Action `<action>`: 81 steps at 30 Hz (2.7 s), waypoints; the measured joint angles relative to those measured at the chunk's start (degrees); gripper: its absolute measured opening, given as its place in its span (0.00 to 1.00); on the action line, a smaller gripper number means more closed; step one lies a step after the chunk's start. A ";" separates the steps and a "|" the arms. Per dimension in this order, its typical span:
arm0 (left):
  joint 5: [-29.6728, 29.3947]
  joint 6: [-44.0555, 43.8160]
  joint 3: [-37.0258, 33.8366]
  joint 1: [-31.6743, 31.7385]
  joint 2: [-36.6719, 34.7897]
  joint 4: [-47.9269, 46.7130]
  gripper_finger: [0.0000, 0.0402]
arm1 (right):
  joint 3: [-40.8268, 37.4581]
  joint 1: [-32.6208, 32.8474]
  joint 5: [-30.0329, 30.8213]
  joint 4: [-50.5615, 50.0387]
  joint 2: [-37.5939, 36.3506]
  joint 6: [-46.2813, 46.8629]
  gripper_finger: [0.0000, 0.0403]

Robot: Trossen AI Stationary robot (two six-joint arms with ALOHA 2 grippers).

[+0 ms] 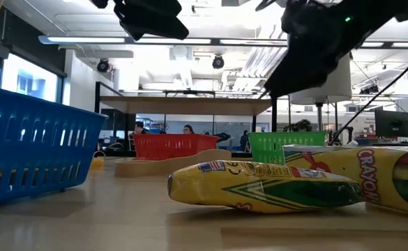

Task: Pick & Place Office Desk Supplies
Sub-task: Put the yellow crayon box into the red bin

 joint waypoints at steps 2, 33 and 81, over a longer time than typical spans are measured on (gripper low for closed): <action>0.00 0.01 0.00 0.00 0.03 -0.01 0.49 | 0.00 1.93 -2.87 0.02 0.10 -1.08 0.55; 0.00 1.60 0.00 0.17 0.07 -0.28 0.49 | 0.00 10.48 -23.50 1.80 0.98 2.24 0.55; 0.00 -0.87 -0.02 -0.26 0.09 -0.27 0.49 | 10.10 26.22 -14.81 -44.03 1.38 34.04 0.77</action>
